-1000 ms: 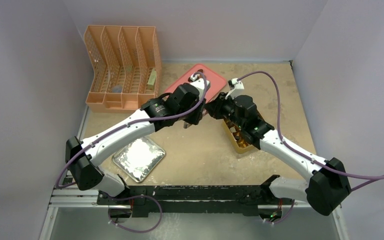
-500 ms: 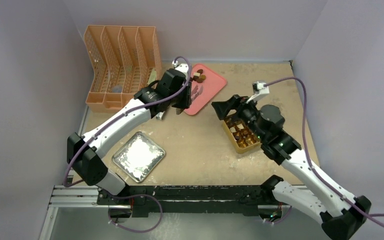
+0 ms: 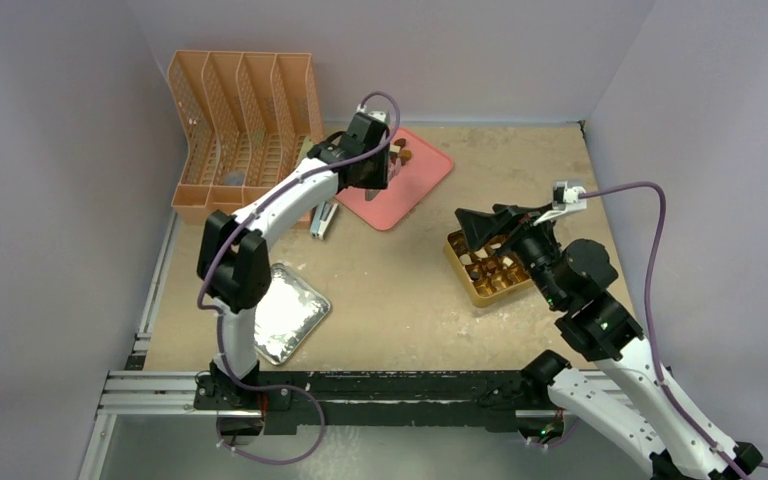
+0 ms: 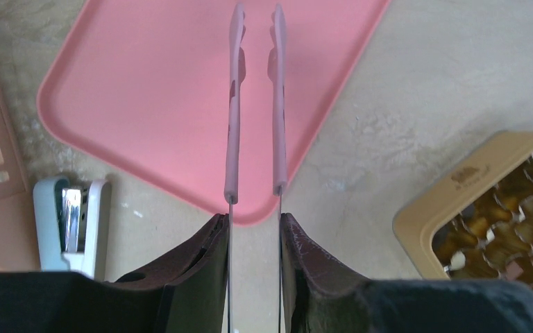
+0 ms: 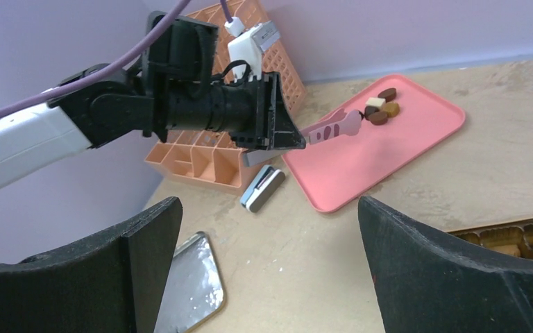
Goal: Pack the chocolate
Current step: Pick up the fake chocolate from the plate.
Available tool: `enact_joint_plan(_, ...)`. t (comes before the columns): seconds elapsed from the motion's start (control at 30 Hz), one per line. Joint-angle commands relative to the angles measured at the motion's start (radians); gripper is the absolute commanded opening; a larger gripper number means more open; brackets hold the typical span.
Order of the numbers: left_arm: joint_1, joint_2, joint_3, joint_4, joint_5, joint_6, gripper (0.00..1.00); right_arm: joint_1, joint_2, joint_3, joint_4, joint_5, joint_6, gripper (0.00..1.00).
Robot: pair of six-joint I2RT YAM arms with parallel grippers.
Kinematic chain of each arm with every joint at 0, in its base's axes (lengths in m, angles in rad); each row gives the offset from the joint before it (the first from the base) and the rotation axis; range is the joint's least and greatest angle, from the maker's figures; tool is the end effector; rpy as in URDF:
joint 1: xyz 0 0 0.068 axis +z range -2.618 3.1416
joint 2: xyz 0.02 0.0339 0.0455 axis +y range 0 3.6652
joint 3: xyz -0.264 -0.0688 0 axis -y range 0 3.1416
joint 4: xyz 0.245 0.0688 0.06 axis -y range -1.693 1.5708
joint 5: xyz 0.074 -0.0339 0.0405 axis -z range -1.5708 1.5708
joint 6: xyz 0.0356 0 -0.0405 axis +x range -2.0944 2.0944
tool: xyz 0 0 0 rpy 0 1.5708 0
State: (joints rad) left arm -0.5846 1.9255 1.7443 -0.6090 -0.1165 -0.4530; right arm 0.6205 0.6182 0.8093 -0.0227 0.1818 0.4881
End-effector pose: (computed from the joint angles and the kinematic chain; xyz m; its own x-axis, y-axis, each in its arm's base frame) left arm 0.3696 -0.2396 0.2982 -0.7428 -0.0297 -0.6689 0.1722 0.9569 -0.2337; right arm 0.1188 0.0770 0.3902 -0.0797 0.5099 -0.8565 -0.4409 0.7526 0.4891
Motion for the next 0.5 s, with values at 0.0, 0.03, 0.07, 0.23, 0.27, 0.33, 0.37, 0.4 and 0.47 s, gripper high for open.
enact_joint_plan(0.0, 0.021, 0.079, 0.129, 0.035, -0.004, 0.003, 0.29, -0.001, -0.015, 0.006, -0.020, 0.046, -0.041, 0.99)
enact_joint_plan(0.03, 0.024, 0.099, 0.145, 0.037, -0.002, 0.005, 0.29, -0.001, -0.019, 0.007, -0.023, 0.050, -0.043, 0.99)
enact_joint_plan(0.07, 0.026, 0.118, 0.161, 0.036, -0.002, 0.006, 0.29, -0.002, -0.021, 0.007, -0.024, 0.053, -0.045, 0.99)
enact_joint_plan(0.23, 0.042, 0.198, 0.230, 0.038, 0.014, 0.018, 0.30, -0.001, -0.027, 0.005, -0.026, 0.064, -0.052, 0.99)
enact_joint_plan(0.27, 0.046, 0.212, 0.244, 0.043, 0.025, 0.019, 0.30, -0.002, -0.028, 0.005, -0.025, 0.065, -0.054, 0.99)
enact_joint_plan(0.33, 0.053, 0.236, 0.266, 0.047, 0.038, 0.013, 0.31, -0.002, -0.028, 0.004, -0.024, 0.066, -0.055, 0.99)
enact_joint_plan(0.37, 0.056, 0.255, 0.280, 0.044, 0.043, 0.012, 0.31, -0.002, -0.027, 0.003, -0.023, 0.066, -0.056, 0.99)
enact_joint_plan(0.4, 0.058, 0.269, 0.293, 0.041, 0.046, 0.013, 0.32, -0.002, -0.027, 0.002, -0.022, 0.066, -0.056, 0.99)
enact_joint_plan(0.47, 0.060, 0.292, 0.313, 0.036, 0.041, 0.015, 0.33, -0.002, -0.028, 0.002, -0.022, 0.065, -0.056, 0.99)
